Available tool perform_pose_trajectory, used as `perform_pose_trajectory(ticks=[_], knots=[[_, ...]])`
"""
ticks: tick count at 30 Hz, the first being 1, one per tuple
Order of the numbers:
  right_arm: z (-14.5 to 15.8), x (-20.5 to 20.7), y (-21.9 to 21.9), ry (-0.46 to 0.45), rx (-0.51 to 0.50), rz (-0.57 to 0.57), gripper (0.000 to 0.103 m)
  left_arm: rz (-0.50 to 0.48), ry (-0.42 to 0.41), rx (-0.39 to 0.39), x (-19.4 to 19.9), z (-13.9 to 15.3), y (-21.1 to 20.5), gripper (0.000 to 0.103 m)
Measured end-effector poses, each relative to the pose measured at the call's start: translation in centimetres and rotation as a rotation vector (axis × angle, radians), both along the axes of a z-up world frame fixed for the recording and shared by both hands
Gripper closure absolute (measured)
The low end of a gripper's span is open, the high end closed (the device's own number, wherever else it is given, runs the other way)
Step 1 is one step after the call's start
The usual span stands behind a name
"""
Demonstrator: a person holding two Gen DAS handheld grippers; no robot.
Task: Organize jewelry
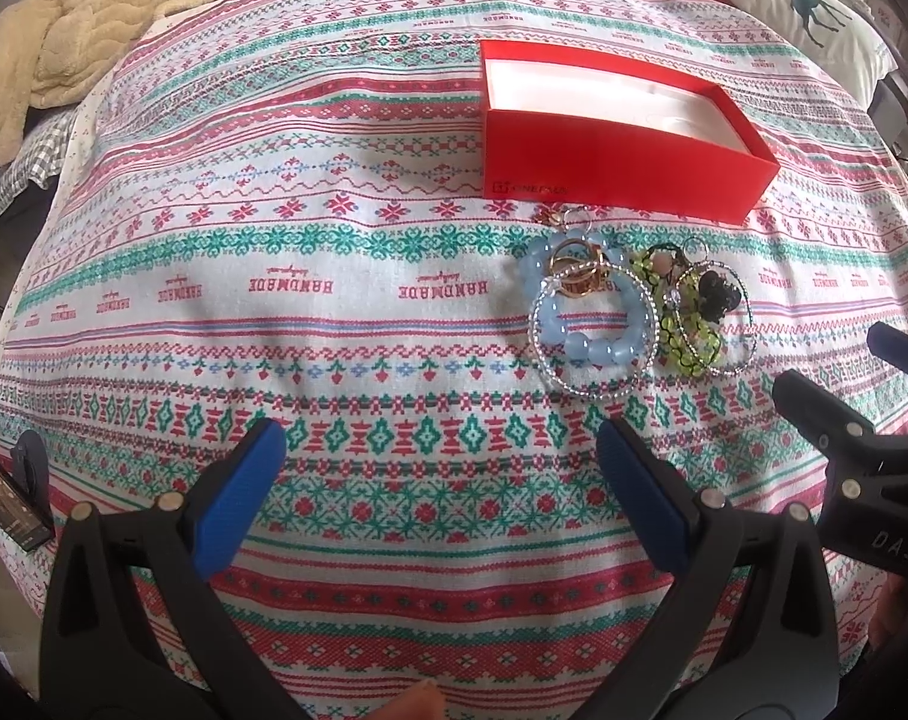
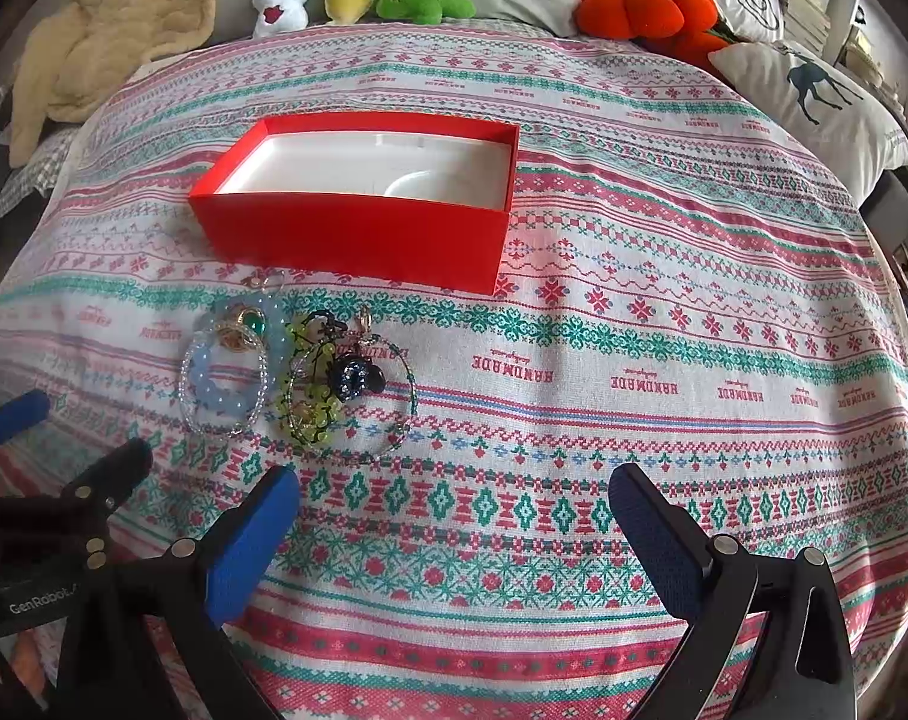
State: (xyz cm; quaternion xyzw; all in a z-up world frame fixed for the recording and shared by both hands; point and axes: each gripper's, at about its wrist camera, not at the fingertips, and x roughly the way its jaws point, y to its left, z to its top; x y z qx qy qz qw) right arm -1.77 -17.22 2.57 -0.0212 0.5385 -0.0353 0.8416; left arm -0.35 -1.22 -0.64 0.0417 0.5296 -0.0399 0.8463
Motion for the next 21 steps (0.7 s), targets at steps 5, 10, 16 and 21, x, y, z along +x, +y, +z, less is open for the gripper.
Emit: perform_pose_trajectory(ticks=[5,10,16,21], knots=[[0.3,-0.1,0.0,-0.011,0.0,-0.001,0.0,-0.017,-0.014,-0.016,0.1,0.2,0.2,0.0],[1.2,0.3,-0.5,-0.026,0.008,-0.006,0.0,-0.07,0.018,-0.014,0.7,0.2,-0.1,0.0],[2.7,0.9,-1.1,0.001,0.039,0.061,0.0,-0.211,0.034,-0.081,1.4,1.4,-1.0,0.0],[3.2,1.0,-0.2,-0.052,0.038,0.227,0.0,-0.339,-0.042,-0.064,1.6,0.8,-1.9,0.0]])
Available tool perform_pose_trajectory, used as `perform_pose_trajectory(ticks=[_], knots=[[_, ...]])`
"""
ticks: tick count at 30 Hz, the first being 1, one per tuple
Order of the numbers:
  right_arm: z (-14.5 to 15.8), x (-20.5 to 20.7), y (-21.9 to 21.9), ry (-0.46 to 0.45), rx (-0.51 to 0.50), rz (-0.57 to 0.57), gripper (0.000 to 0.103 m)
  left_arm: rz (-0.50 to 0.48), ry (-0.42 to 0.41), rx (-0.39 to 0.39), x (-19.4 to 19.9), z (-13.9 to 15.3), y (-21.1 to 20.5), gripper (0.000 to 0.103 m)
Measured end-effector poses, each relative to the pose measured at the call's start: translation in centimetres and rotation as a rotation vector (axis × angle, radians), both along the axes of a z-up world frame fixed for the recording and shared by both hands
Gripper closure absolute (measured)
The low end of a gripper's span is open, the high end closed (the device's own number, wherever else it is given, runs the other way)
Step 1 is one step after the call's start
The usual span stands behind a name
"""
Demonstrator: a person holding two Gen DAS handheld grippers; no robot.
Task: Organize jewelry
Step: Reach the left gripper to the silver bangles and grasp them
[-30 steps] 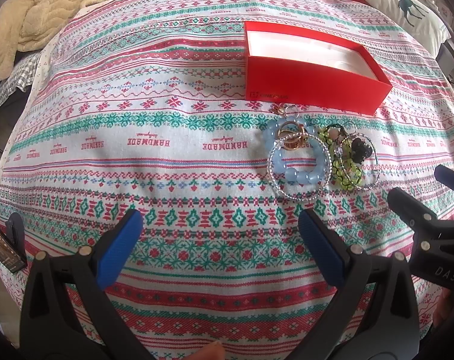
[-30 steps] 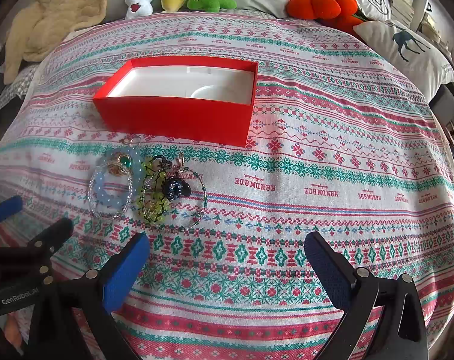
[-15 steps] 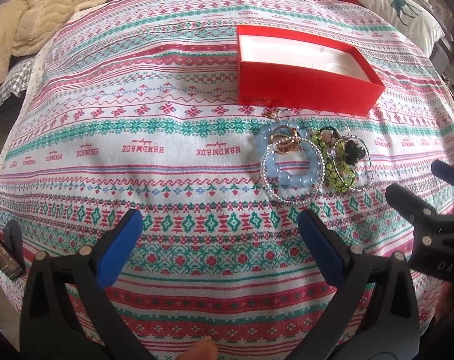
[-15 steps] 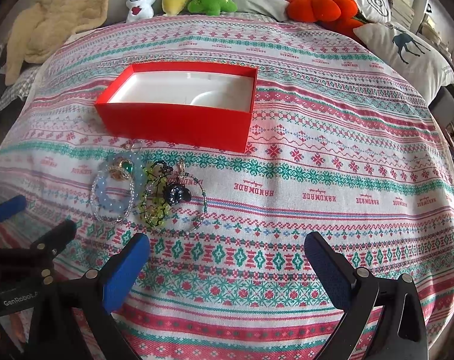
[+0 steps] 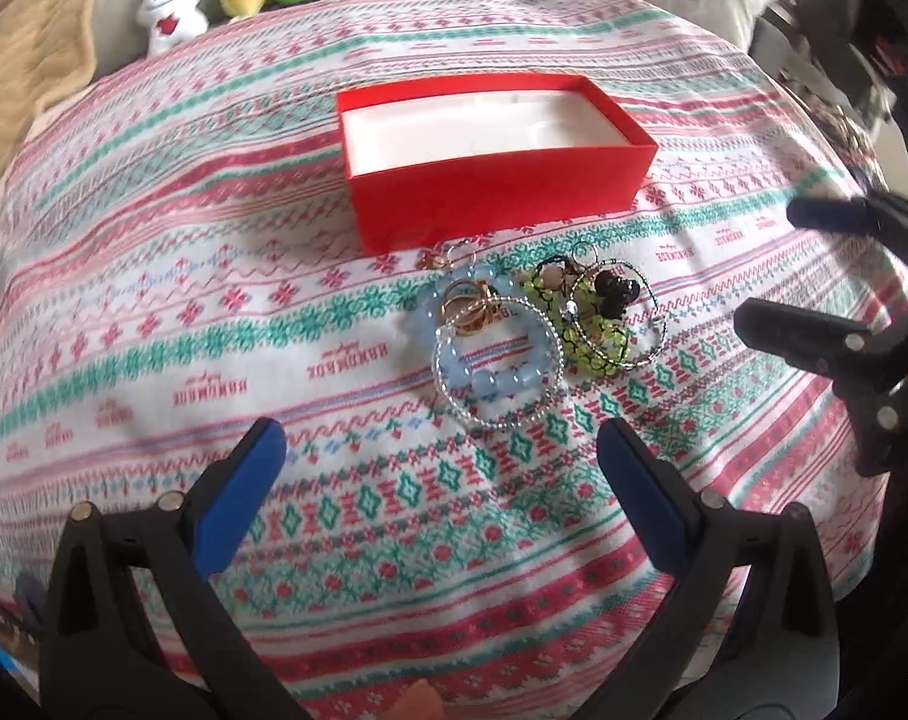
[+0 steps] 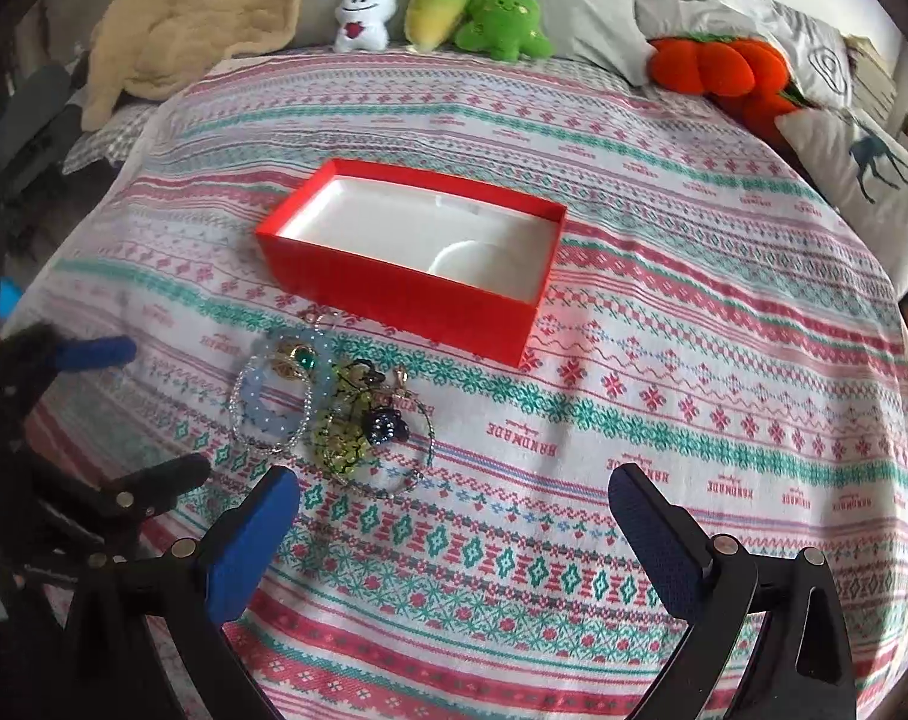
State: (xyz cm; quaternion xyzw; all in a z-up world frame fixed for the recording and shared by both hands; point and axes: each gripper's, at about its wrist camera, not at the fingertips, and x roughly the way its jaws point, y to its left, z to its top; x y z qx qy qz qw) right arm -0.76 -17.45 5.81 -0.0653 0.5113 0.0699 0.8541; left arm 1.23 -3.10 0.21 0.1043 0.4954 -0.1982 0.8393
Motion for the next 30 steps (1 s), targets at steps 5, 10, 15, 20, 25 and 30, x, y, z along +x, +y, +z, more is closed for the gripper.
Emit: perform_pose_trajectory(ticks=[5,10,15,20,25,30], knots=[[-2.3,0.0,0.6,0.0,0.081,0.12,0.002,-0.04,0.029,-0.044,0.7,-1.9,-0.4,0.004],[-3.9,1.2,1.5,0.021,0.128,0.177,0.012,-0.012,0.068,-0.048,0.7,-3.0,-0.7,0.006],[-6.0,1.7,2.1,0.083,0.113,0.176,0.029,-0.004,0.074,-0.041,0.4,-3.1,-0.8,0.006],[-6.8,2.4,2.6,0.086,0.082,0.173,0.041,0.001,0.088,-0.046,0.3,-3.4,-0.1,0.006],[-6.8,2.7,3.0,0.078,0.069,0.178,0.048,0.002,0.088,-0.051,0.2,-3.4,0.6,0.006],[-6.0,2.6,2.8,0.07,0.07,0.177,0.049,-0.006,0.079,-0.062,0.7,-3.1,0.3,0.012]])
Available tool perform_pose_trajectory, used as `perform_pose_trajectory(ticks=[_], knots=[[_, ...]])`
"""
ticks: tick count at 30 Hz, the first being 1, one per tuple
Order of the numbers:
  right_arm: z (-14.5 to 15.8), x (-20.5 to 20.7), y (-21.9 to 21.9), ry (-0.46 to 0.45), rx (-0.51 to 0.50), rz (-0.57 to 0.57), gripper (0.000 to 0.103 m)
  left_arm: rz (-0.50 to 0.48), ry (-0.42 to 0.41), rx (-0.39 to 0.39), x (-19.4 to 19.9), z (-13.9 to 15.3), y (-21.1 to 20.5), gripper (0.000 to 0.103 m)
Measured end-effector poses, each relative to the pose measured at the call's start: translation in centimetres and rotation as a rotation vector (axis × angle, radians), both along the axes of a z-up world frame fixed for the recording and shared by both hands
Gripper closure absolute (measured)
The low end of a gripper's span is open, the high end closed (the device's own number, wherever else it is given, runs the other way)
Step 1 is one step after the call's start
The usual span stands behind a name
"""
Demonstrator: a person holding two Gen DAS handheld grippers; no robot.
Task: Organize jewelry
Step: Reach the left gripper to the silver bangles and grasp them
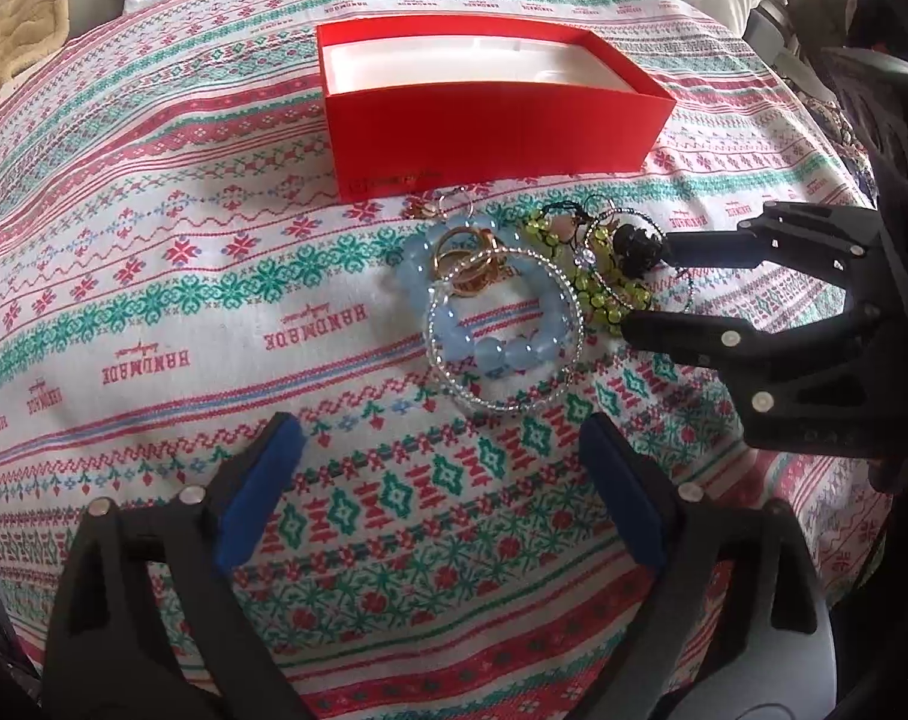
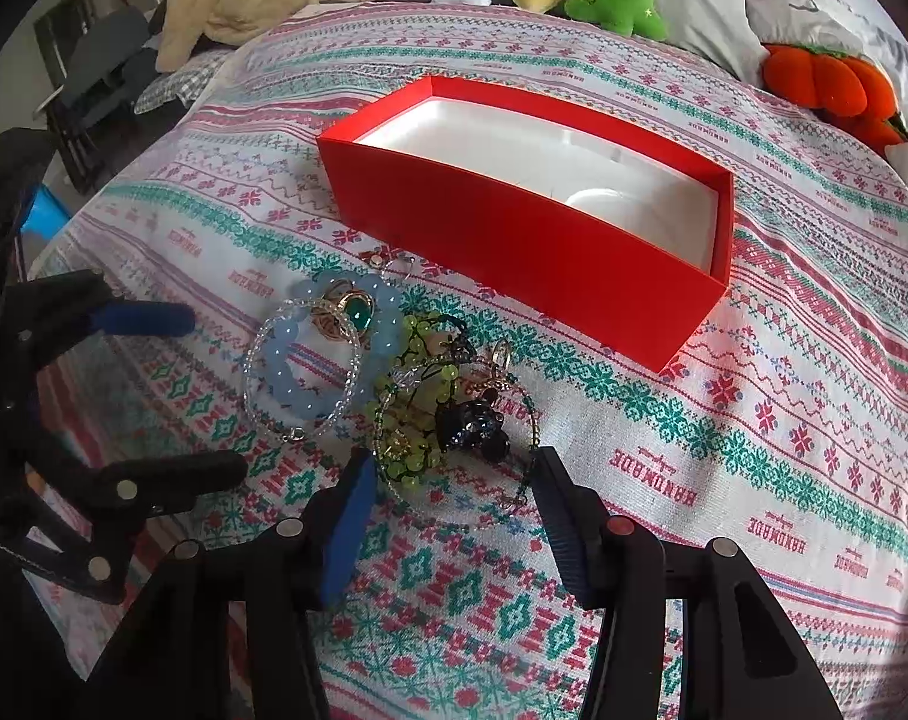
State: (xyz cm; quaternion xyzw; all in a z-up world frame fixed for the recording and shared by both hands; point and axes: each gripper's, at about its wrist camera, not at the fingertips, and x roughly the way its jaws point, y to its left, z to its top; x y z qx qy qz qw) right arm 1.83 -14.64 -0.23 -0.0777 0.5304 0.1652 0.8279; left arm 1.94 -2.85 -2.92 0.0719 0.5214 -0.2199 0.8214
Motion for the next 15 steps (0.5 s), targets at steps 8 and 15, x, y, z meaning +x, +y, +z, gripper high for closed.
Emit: perform_pose_trajectory(ticks=[8,15], knots=[[2.1,-0.4,-1.1,-0.041,0.029,-0.034,0.049,-0.024,-0.009,-0.04,0.8,0.1,-1.5,0.019],[2.2,-0.8,-1.6,-0.032,0.026,-0.051,0.049,-0.044,-0.022,-0.026,1.5,-0.2,-3.3,0.02]])
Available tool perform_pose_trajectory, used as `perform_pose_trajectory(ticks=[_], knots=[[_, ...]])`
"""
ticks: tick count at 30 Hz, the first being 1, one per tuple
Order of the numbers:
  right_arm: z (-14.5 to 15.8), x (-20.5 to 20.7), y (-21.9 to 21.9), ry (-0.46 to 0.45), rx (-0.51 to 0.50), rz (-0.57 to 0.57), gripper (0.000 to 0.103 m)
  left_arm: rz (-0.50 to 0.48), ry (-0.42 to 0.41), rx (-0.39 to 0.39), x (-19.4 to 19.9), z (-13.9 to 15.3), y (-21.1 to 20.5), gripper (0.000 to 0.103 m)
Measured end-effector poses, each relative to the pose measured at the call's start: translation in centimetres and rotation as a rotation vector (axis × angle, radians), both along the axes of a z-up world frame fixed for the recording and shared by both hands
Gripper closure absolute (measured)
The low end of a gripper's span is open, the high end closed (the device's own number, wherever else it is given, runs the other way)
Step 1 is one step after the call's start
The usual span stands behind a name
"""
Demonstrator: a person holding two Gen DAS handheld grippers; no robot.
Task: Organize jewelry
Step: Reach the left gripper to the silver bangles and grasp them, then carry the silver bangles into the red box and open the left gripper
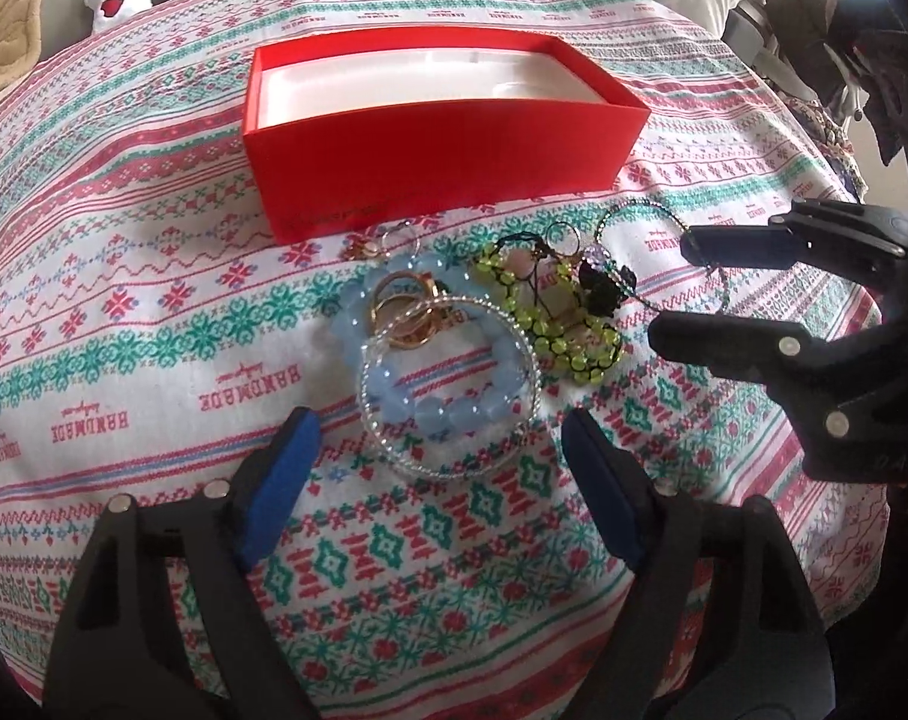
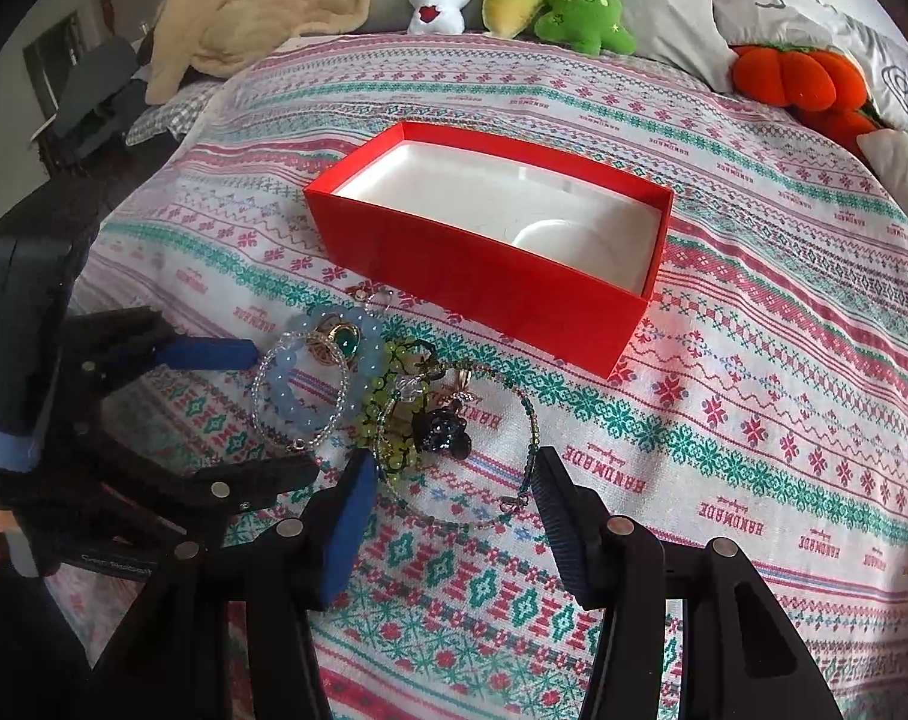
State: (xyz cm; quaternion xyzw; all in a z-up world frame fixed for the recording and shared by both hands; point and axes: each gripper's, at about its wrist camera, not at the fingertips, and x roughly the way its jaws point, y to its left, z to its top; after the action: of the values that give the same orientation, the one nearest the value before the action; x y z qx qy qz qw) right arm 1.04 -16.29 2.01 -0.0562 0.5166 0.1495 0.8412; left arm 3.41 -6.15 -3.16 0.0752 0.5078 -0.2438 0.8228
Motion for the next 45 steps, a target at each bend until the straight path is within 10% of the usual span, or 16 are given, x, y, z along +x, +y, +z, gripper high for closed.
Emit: perform_pose_trajectory(ticks=[17,20,45], knots=[[0.4,0.0,-0.9,0.0,-0.005,-0.035,0.049,0.01,-0.022,0.016,-0.7,0.4,-0.4,0.049],[0.7,0.1,-1.0,-0.011,-0.002,-0.038,0.049,0.006,-0.031,0.01,-1.1,0.9,-0.2,0.073],[1.9,0.6,-1.6,-0.036,0.012,-0.061,0.049,0.109,-0.055,-0.078,-1.6,3.3,2.2,0.098]])
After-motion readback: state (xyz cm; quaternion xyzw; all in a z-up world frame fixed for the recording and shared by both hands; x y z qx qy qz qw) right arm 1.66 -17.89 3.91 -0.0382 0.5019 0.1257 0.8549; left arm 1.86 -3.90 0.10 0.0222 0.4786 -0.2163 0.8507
